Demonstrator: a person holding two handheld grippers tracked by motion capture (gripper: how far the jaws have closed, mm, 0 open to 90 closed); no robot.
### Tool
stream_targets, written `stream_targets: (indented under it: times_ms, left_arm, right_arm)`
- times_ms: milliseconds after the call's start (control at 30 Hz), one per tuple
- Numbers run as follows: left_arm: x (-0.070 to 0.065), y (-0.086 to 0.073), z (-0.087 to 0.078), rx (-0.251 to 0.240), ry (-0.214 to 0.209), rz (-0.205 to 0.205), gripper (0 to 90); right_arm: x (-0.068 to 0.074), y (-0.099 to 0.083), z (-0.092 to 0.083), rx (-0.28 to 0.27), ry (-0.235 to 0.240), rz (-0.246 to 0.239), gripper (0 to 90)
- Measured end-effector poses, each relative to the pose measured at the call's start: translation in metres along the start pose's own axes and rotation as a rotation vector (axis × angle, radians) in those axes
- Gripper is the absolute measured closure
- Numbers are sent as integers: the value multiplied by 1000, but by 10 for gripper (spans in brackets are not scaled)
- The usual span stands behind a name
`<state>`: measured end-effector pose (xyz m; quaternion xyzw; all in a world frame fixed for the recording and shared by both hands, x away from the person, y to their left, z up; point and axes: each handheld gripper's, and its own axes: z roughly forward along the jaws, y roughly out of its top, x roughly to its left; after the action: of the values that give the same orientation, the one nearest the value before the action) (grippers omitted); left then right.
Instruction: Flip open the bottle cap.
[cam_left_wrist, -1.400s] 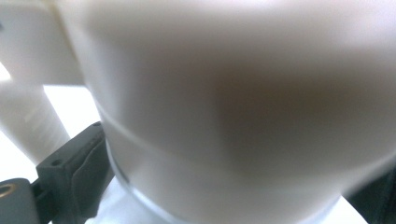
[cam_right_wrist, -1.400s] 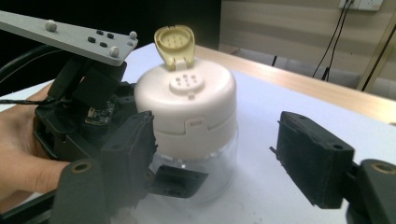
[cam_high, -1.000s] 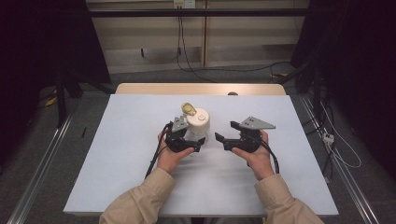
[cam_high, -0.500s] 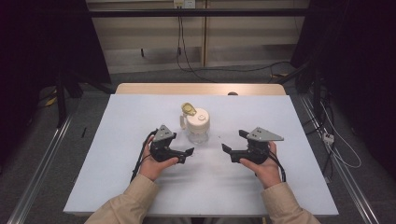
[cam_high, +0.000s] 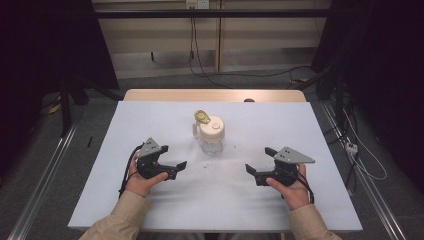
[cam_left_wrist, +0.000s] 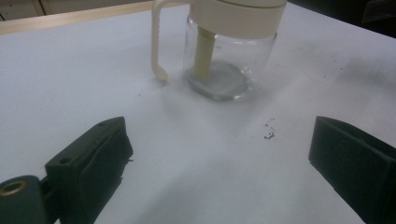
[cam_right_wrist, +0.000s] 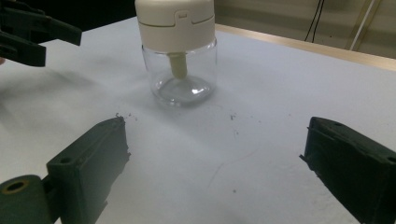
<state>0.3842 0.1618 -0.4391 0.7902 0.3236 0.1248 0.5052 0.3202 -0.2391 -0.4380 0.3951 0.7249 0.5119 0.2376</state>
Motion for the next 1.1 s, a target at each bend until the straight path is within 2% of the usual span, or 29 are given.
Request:
stream_targets:
  times_ms: [133, 333, 700, 767, 900, 1100]
  left_arm:
    - [3, -4, -11, 6, 10, 31, 47]
    - [8, -12, -25, 12, 20, 32, 47]
    - [20, -24, -45, 5, 47, 14, 49]
    - [22, -25, -49, 7, 54, 22, 49]
    - [25, -30, -53, 17, 56, 0, 50]
    - [26, -34, -57, 21, 58, -2, 50]
  right_arm:
    - [-1, -4, -6, 3, -2, 0, 56]
    - [-5, -10, -14, 3, -21, -3, 55]
    - [-5, -15, -24, 11, -35, -20, 57]
    - [-6, -17, -24, 12, -33, -21, 58]
    - [-7, -19, -27, 20, -39, -18, 58]
    - [-11, -25, -34, 20, -42, -14, 60]
